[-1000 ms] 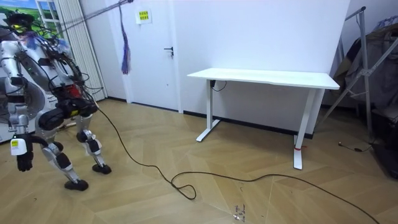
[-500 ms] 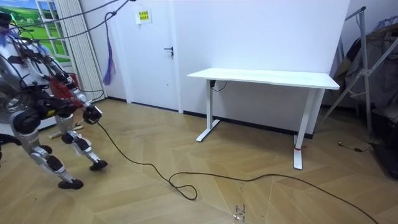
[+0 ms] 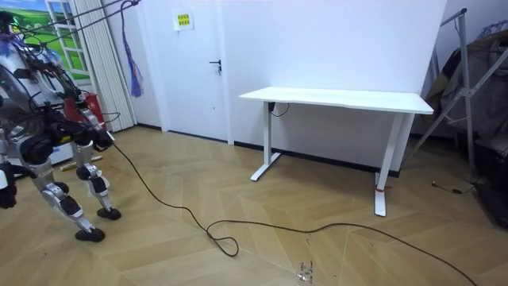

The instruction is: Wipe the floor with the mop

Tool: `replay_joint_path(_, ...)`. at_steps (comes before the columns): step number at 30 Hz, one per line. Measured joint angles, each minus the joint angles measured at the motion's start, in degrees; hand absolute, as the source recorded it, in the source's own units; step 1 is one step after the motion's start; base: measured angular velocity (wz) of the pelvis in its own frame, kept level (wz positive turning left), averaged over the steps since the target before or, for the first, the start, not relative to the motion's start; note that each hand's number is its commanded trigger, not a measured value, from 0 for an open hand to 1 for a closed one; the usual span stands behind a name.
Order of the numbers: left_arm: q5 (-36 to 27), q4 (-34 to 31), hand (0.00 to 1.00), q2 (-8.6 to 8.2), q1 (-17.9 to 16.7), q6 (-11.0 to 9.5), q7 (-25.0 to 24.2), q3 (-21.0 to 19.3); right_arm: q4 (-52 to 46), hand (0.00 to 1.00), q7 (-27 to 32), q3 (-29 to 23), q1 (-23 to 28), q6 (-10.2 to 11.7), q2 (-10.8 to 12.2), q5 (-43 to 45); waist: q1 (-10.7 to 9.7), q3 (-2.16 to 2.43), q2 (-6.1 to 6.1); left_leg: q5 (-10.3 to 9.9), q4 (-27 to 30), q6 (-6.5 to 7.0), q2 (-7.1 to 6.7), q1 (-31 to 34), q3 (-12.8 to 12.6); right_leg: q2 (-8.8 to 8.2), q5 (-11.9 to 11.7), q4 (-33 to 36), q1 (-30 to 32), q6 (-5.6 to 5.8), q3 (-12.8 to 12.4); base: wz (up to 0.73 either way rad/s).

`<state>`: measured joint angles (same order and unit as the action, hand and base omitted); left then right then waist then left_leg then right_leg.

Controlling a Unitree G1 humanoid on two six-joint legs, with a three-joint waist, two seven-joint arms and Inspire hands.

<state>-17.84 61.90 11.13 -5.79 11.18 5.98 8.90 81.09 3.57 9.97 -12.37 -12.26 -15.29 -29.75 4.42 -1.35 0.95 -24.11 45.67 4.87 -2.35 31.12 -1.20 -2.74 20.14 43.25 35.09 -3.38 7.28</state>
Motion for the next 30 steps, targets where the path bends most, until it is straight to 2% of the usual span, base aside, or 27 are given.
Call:
replay_joint_path(2,0.10,0.01,0.00,-0.01,0.69,0.09,-0.03,-0.68,-0.03,1.00,-2.11,-0.29,-0.78,1.44,-0.59,-1.72,0.18,-0.02,-0.69,0.26,-3.90,-0.48,0.70,-3.70,-0.23,0.22,-0.15,-2.74,-3.76,-0.15,1.60,0.51)
replay_joint_path(4,0.05,-0.05,0.00,-0.05,0.78,-0.11,-0.03,-2.15,-0.05,1.00,-3.82,-0.74,-0.37,1.58,-0.58,-1.77,0.20,-0.06,-1.21,0.93,-8.44,-1.57,0.76,-7.52,-0.37,0.29,-0.99,-5.53,-6.67,-0.40,2.26,0.30)
replay_joint_path(7,-0.04,0.33,0.00,-0.13,0.49,-0.53,0.06,-2.59,-0.26,1.00,-5.93,-0.51,3.08,2.54,-0.34,-3.04,0.06,-0.02,-1.08,4.02,-16.67,-2.04,1.22,-14.07,-0.15,0.92,-3.71,-13.13,-13.49,-0.70,3.51,0.08)
replay_joint_path(8,-0.07,0.40,0.00,-0.15,0.30,-0.94,0.11,-3.04,-0.39,1.00,-6.32,-0.41,5.31,2.90,-0.30,-3.76,0.05,0.12,-1.19,5.69,-20.57,-2.20,1.23,-17.26,-0.35,1.24,-4.88,-16.38,-16.29,-0.67,3.60,0.00)
replay_joint_path(10,0.02,1.51,0.00,-0.26,0.18,-1.99,0.10,-4.01,-1.28,1.00,-6.30,-0.18,9.27,3.37,-0.23,-3.99,0.07,0.35,-1.16,7.79,-25.88,-2.47,1.30,-21.53,-0.59,1.80,-6.27,-20.72,-20.10,-0.62,3.60,-0.03)
replay_joint_path(11,0.05,2.21,0.00,-0.31,-0.04,-2.51,0.10,-4.56,-1.77,1.00,-6.26,0.05,11.68,3.82,0.09,-3.96,0.12,0.78,-0.96,8.56,-28.51,-2.70,1.69,-24.11,-1.19,2.36,-7.08,-23.32,-22.43,-0.76,3.57,-0.10)
replay_joint_path(13,0.03,1.84,0.00,-0.32,-1.34,-2.51,0.04,-5.75,-3.45,1.00,-6.51,0.04,14.97,3.96,0.80,-3.86,-0.14,1.32,-0.71,9.02,-30.61,-2.95,2.01,-26.85,-1.90,3.21,-7.70,-26.01,-25.19,-0.89,3.30,-0.14)
replay_joint_path(17,1.21,-1.17,0.00,-0.60,-4.00,-2.50,-0.06,-7.02,-3.89,1.00,-8.57,-0.03,17.94,4.10,2.24,-3.66,-1.53,1.46,-1.04,9.23,-33.05,-3.31,2.58,-31.73,-2.94,4.32,-7.77,-28.71,-29.55,-0.96,2.11,-0.15)
replay_joint_path(20,2.74,-2.07,0.00,-0.76,-3.99,-2.51,-0.43,-7.50,-3.78,1.00,-9.84,-0.02,17.96,4.08,2.49,-2.92,-2.47,1.43,-1.22,9.24,-33.55,-3.31,2.96,-33.40,-3.67,4.77,-7.86,-29.15,-31.19,-1.10,1.37,-0.15)
replay_joint_path(27,5.71,-2.76,0.00,-1.35,-4.02,-2.86,-1.90,-8.80,-4.77,1.00,-10.70,-0.17,18.15,3.87,3.72,-1.19,-2.73,1.07,-1.77,9.22,-34.59,-3.33,3.53,-37.35,-4.26,5.53,-7.98,-29.90,-34.62,-1.27,0.26,-0.10)
replay_joint_path(30,7.50,-3.45,0.00,-1.39,-4.14,-2.86,-2.01,-8.84,-5.31,1.00,-10.70,-0.98,18.08,3.57,3.88,0.58,-2.64,1.10,-1.80,9.22,-34.98,-3.33,3.59,-37.83,-4.27,5.83,-8.13,-30.45,-34.97,-1.46,-0.41,-0.09)
